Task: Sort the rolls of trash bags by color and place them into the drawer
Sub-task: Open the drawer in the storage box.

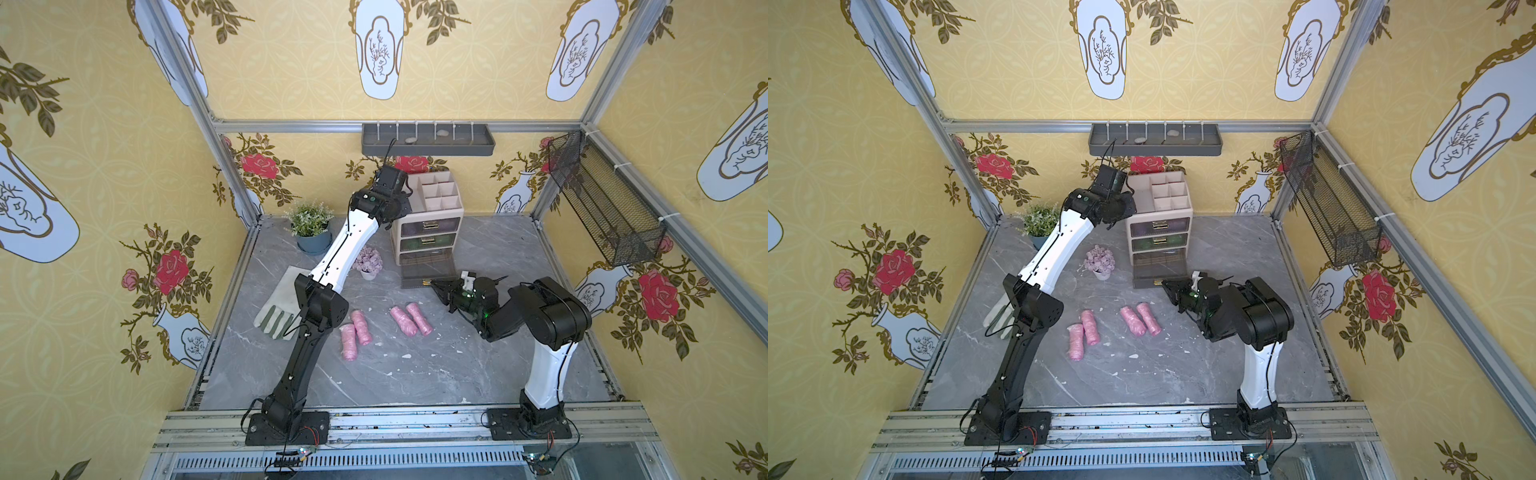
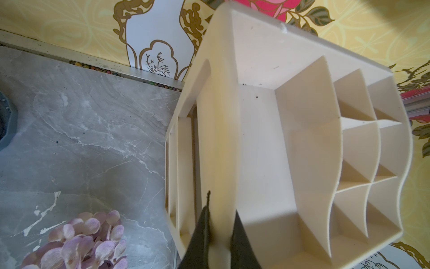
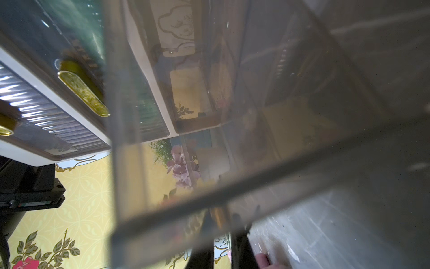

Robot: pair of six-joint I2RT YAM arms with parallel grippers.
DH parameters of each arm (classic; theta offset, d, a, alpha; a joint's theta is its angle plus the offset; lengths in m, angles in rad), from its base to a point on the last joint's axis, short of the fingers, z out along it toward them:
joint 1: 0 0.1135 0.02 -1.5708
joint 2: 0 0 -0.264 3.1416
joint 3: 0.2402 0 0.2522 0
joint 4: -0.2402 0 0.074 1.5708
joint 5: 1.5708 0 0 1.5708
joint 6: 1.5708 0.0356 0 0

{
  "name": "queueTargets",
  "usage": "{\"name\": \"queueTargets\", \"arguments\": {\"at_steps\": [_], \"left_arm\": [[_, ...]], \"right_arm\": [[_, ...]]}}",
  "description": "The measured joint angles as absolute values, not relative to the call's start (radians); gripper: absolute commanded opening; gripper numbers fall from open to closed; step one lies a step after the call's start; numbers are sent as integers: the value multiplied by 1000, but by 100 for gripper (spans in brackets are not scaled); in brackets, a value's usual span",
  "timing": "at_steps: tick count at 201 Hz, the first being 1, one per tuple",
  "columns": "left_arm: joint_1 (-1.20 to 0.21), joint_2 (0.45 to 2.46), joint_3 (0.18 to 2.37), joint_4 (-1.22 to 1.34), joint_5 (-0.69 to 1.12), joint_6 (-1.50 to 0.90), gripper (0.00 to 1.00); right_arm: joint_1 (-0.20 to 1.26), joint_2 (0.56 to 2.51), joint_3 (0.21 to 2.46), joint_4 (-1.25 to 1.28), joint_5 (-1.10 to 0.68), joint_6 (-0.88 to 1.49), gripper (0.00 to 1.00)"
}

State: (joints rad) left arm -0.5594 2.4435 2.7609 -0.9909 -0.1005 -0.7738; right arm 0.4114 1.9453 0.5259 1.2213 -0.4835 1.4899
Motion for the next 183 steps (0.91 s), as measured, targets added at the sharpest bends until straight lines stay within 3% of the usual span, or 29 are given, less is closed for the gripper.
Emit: {"name": "queueTargets", "arguments": {"at_steps": [32, 129, 183], "left_arm": [[-559, 2444, 2760, -991, -96, -771, 2], [-556, 2423, 2708, -1004, -82, -823, 55], [-553, 2359, 2632, -1020, -79, -820, 68]], "right_arm": [[410, 1945, 523, 1222, -487, 1489, 15], [398, 1874, 513, 1121, -570, 1460, 38], [391, 1745, 505, 982, -572, 1402, 44]]}}
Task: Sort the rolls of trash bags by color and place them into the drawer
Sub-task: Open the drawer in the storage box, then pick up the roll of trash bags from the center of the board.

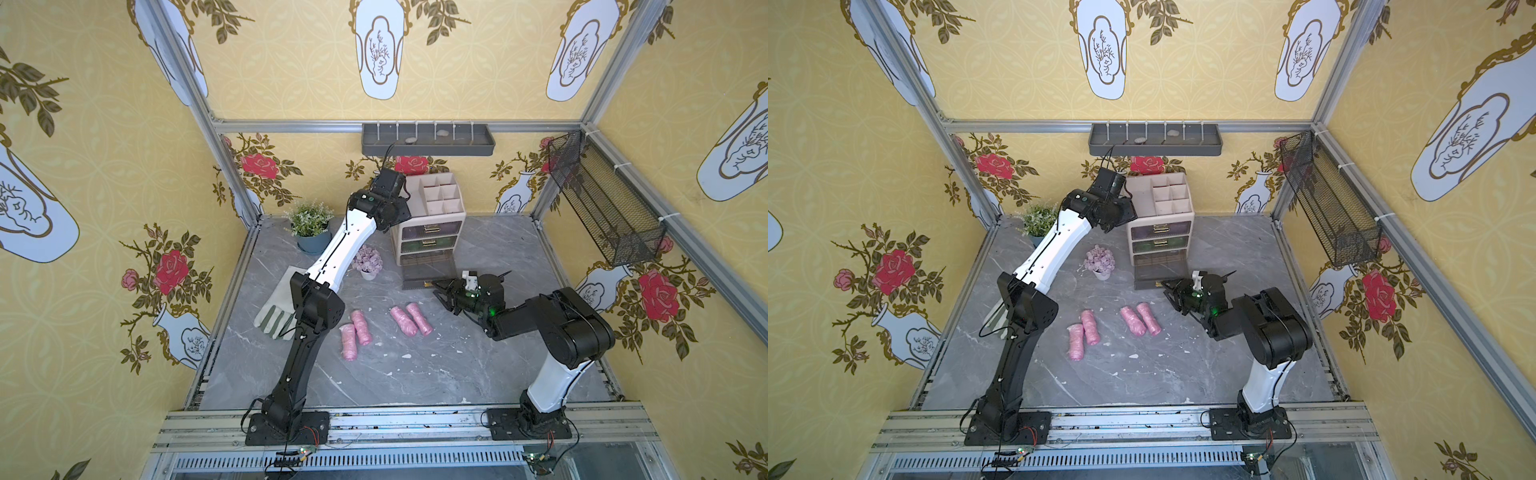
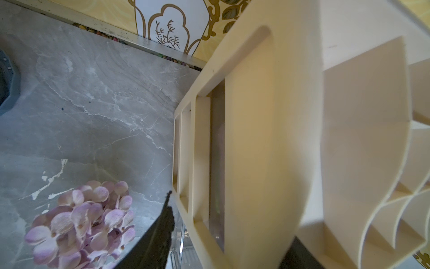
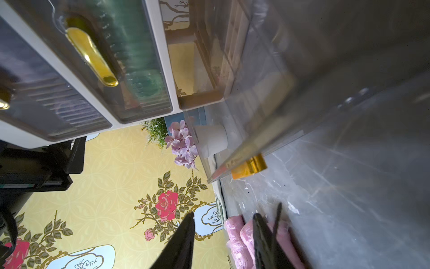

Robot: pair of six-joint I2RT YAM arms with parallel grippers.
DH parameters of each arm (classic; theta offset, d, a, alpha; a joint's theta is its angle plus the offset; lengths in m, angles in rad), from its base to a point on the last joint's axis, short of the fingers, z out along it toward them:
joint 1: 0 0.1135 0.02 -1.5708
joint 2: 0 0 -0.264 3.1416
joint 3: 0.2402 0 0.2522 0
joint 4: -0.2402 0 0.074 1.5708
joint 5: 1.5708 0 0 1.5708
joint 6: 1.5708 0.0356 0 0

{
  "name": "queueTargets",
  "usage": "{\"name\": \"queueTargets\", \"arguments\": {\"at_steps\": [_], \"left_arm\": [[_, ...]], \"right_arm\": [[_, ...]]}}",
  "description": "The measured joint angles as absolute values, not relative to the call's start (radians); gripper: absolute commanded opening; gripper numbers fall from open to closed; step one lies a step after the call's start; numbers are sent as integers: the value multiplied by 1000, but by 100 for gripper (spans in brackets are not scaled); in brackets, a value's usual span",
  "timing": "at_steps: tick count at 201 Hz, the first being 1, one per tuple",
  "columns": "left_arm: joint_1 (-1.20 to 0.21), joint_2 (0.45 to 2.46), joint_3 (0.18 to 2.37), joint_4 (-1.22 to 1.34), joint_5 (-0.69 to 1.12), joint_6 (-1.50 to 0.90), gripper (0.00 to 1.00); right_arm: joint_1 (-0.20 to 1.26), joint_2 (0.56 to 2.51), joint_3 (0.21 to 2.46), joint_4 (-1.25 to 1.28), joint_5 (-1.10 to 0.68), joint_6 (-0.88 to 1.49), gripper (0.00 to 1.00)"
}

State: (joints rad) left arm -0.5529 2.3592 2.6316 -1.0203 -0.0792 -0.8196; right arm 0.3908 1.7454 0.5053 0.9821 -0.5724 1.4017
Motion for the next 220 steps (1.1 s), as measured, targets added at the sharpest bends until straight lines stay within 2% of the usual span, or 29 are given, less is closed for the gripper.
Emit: {"name": "queueTargets", "arguments": {"at_steps": [45, 114, 122, 147, 178, 220], "left_arm": [[-549, 2336, 2632, -1034, -83, -815, 70], [-549, 2183, 2499, -989, -123, -801, 83], [-548, 2147, 2465, -976, -131, -792, 87], [-540, 1983, 2280, -904, -163, -764, 87], [-498, 1752, 1988, -796, -191, -713, 83], [-445, 1542, 1744, -737, -215, -645, 83]], "right_arm": [[381, 1633, 529, 823, -566, 1336, 46], [379, 1485, 576, 589, -558, 1256, 49], [379, 1463, 590, 548, -547, 1243, 49], [378, 1377, 660, 375, -529, 1171, 50], [411, 1296, 821, 70, -439, 1030, 51], [556, 1362, 1076, -302, -326, 823, 52]]}}
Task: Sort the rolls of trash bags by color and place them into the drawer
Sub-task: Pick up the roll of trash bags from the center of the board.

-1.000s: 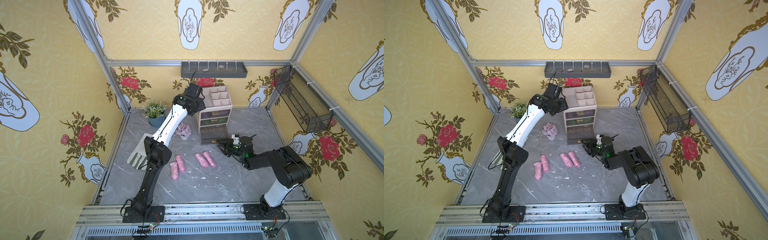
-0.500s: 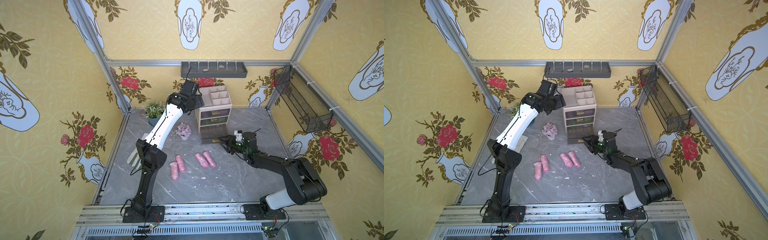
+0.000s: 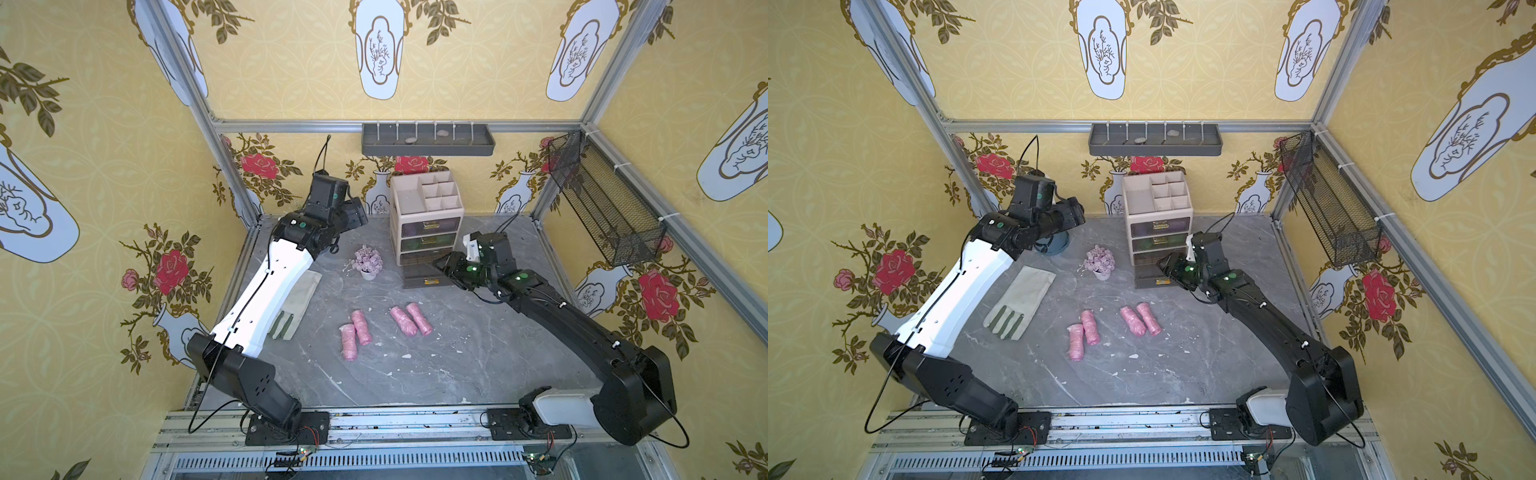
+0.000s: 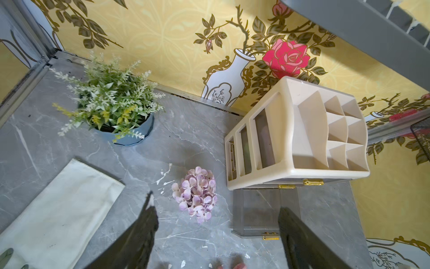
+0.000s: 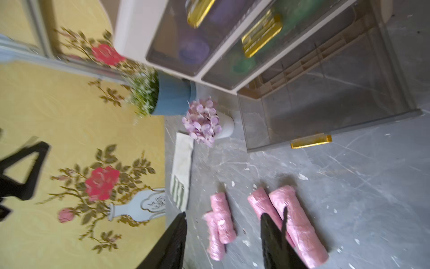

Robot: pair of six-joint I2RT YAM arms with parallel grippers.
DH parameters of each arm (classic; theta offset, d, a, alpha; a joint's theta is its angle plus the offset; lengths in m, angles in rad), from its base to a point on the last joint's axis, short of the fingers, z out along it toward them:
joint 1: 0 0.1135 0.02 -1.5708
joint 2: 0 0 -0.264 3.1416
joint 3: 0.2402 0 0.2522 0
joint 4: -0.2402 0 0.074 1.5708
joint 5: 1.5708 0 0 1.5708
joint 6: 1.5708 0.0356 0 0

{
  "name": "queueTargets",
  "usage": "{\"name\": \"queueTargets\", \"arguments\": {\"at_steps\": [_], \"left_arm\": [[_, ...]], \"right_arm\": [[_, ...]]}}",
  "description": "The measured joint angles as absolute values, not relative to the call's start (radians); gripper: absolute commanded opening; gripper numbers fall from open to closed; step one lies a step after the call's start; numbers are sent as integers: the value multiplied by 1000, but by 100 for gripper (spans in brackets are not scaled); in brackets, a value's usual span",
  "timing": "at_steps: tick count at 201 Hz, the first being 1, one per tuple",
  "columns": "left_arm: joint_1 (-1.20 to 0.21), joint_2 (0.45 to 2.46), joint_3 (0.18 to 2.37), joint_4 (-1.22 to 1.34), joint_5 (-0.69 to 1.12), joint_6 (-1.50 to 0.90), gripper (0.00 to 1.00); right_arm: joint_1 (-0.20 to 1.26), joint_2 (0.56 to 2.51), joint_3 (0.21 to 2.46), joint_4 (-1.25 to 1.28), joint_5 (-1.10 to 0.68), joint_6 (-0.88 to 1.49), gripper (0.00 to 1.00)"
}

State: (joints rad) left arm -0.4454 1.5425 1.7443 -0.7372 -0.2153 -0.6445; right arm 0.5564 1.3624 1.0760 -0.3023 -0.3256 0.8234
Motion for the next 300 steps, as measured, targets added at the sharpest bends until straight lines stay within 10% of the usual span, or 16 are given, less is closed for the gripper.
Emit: {"name": "queueTargets", "arguments": {"at_steps": [122, 300], "left_arm": [[-262, 1195, 1275, -814, -94, -541, 79], [-199, 1208, 1097, -800, 26, -469, 76]], "right_arm": [[770, 1638, 1208, -661, -224, 625, 42], [770, 1876, 1319, -714, -197, 538, 46]]}}
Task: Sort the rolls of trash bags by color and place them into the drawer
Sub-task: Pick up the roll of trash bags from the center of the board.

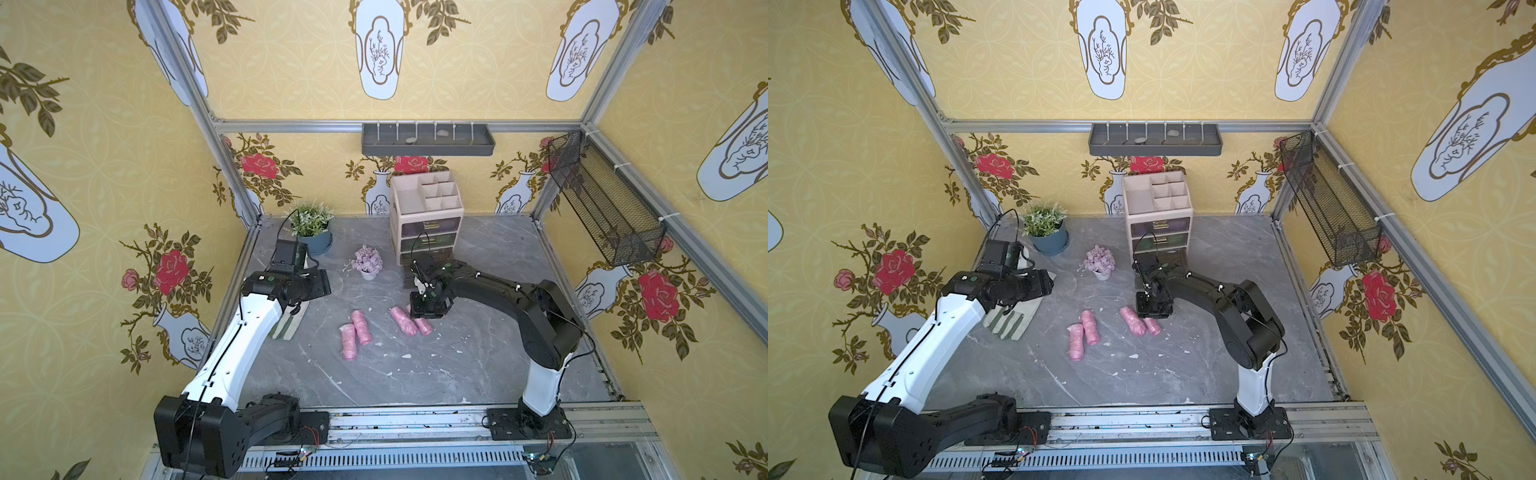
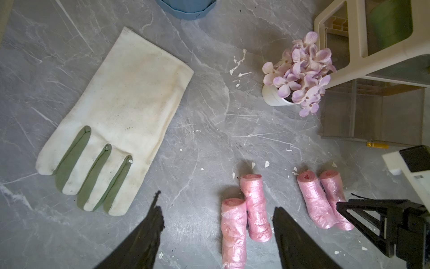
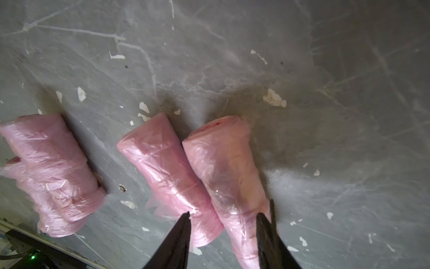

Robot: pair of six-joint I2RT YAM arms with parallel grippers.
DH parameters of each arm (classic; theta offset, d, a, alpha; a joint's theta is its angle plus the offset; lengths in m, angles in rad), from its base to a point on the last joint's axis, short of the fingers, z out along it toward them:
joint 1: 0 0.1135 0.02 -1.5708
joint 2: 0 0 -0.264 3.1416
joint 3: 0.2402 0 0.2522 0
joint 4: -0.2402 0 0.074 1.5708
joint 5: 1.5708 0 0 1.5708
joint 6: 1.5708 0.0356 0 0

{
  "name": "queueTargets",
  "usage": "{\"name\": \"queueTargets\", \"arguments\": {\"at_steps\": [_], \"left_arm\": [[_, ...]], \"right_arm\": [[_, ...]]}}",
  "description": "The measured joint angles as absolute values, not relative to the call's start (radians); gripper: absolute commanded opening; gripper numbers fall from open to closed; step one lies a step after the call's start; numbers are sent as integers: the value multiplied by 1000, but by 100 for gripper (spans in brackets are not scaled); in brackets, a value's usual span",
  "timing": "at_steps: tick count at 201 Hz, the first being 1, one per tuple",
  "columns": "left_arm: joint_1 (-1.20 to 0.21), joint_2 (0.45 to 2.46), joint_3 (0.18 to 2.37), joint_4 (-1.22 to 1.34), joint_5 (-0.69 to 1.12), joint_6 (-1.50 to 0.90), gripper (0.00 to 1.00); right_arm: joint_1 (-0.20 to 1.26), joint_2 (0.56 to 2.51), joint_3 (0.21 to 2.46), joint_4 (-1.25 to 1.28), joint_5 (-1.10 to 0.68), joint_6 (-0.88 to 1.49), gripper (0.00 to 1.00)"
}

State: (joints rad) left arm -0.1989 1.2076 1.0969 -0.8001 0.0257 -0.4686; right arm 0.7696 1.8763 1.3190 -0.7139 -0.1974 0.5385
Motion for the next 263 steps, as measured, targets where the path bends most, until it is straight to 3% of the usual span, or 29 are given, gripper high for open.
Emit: {"name": "queueTargets", "arguments": {"at_steps": [54, 97, 121, 205, 263], "left_arm": [[-194, 1209, 1097, -799, 34, -469, 76], [-190, 1211, 1097, -797, 38, -469, 76], [-190, 1211, 1097, -797, 38, -469, 76], [-190, 1211, 1097, -797, 46, -469, 76], [-186, 1212, 1097, -793, 52, -469, 76]], "right_arm": [[759, 1911, 1320, -717, -197, 526, 40], [748, 1907, 1298, -723, -178, 527, 27], [741, 1874, 1284, -732, -167, 532, 24], [672, 1483, 1200, -719, -155, 716, 20], [585, 1349, 1046, -444, -123, 1069, 18]]}}
